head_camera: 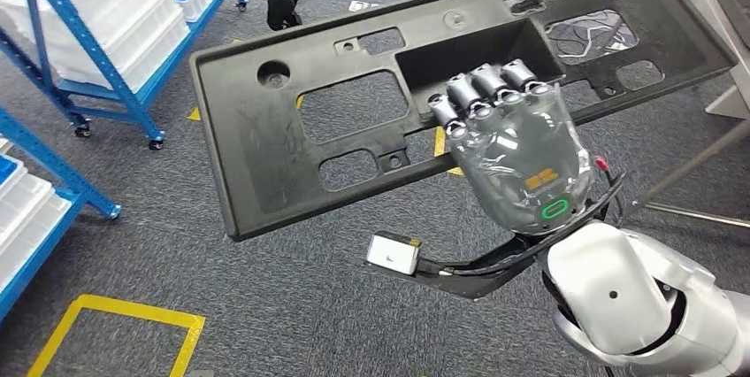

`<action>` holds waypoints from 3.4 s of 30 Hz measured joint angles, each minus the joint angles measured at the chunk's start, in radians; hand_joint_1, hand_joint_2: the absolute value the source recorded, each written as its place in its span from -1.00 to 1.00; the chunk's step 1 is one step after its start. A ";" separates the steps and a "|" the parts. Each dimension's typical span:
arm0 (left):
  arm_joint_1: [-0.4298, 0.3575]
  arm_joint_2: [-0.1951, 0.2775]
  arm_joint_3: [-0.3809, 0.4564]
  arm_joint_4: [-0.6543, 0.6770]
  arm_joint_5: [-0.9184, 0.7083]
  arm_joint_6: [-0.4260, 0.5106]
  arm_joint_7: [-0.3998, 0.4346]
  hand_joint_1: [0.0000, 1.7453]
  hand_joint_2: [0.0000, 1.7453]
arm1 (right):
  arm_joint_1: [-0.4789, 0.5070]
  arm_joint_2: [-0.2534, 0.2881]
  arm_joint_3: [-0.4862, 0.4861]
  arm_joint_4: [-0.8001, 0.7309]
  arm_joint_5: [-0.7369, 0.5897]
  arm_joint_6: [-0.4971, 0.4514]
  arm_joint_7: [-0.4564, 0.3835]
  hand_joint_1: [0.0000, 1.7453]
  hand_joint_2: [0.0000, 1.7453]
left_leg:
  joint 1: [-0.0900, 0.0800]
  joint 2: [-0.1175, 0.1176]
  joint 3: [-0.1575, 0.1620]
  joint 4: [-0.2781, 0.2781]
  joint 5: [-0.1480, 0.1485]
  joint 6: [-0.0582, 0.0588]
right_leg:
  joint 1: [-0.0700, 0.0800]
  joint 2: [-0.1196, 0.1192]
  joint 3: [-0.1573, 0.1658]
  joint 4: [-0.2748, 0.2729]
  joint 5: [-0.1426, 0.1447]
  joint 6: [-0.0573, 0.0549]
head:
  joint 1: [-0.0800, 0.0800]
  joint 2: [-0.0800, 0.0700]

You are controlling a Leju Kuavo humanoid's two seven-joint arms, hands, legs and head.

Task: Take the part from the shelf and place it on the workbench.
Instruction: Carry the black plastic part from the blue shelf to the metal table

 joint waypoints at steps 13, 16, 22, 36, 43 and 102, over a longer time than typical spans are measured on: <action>-0.018 -0.019 0.000 0.000 -0.013 -0.003 0.002 -1.00 1.00 | -0.039 0.082 0.143 0.069 0.012 -0.028 -0.007 1.00 1.00 | -0.005 -0.081 -0.086 0.214 -0.125 -0.042 | 0.012 -0.012 0.161 -0.309 0.128 -0.062 | -0.020 0.000; -0.008 -0.018 0.000 0.001 -0.013 -0.003 0.001 -1.00 1.00 | -0.025 0.081 0.153 0.075 0.012 -0.045 0.026 1.00 1.00 | -0.002 -0.081 -0.119 0.235 -0.086 -0.046 | 0.010 0.021 0.162 -0.301 0.122 -0.058 | -0.028 0.000; -0.001 -0.014 0.000 0.002 -0.010 -0.003 -0.008 -1.00 1.00 | 0.000 0.046 0.130 0.076 0.014 -0.066 0.079 1.00 1.00 | 0.011 -0.147 -0.016 0.015 0.008 -0.033 | 0.000 0.084 0.152 -0.274 0.103 -0.027 | -0.036 0.000; -0.001 -0.009 0.001 0.004 -0.005 -0.003 -0.015 -1.00 1.00 | 0.026 -0.007 0.086 0.067 0.027 -0.065 0.100 1.00 1.00 | -0.004 0.021 0.020 0.005 -0.021 -0.017 | 0.022 -0.065 0.138 -0.268 0.113 -0.033 | -0.002 0.000; 0.002 -0.010 0.001 0.004 -0.002 -0.004 -0.017 -1.00 1.00 | 0.059 -0.042 0.036 0.043 0.027 -0.061 0.125 1.00 1.00 | -0.004 -0.081 -0.058 0.184 -0.128 -0.043 | 0.011 -0.006 0.155 -0.296 0.123 -0.058 | -0.028 0.000; 0.000 0.013 0.006 0.005 0.009 -0.028 -0.042 -1.00 1.00 | 0.059 -0.077 -0.015 0.041 -0.019 -0.010 0.132 1.00 1.00 | -0.006 -0.025 0.045 0.013 -0.068 -0.041 | 0.004 -0.028 0.166 -0.310 0.128 -0.042 | -0.026 0.000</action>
